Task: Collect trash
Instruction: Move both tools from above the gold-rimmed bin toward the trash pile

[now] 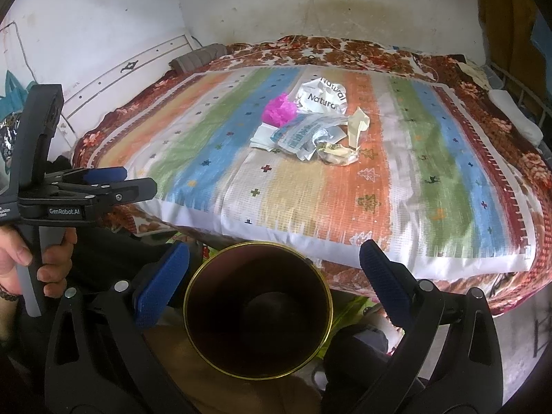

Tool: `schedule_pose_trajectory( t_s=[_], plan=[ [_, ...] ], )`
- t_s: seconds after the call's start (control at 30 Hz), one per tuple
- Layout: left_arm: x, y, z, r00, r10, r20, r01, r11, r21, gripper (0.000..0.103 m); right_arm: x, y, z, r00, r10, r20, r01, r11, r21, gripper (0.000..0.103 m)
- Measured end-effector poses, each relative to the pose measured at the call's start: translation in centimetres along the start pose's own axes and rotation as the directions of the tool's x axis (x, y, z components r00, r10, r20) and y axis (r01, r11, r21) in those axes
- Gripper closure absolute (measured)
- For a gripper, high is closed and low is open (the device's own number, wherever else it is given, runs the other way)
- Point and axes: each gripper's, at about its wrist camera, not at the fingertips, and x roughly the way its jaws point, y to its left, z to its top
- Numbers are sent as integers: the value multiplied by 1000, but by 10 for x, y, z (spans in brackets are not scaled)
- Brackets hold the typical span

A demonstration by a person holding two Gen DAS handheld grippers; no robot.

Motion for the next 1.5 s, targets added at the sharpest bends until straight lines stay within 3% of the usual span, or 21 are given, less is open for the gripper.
schedule_pose_trajectory(
  t_s=[0.47, 1.1, 1.27, 1.5],
  plan=[
    [4, 9, 1, 1000, 6, -13, -7, 999, -48, 6, 3, -3, 0, 1000, -8, -12, 8, 1000, 2, 9],
    [10, 5, 2, 999, 12, -32, -13, 1000, -20, 6, 10, -7, 11, 999, 40, -28, -40, 999, 26, 9],
    [17, 10, 23, 999, -8, -49, 6, 1000, -28, 6, 14, -5, 28, 1000, 3, -13, -3, 1000, -26, 9],
    [34, 32, 58, 996, -37, -84, 27, 993, -112, 6, 25, -13, 50, 998, 45, -37, -45, 999, -10, 9]
  ],
)
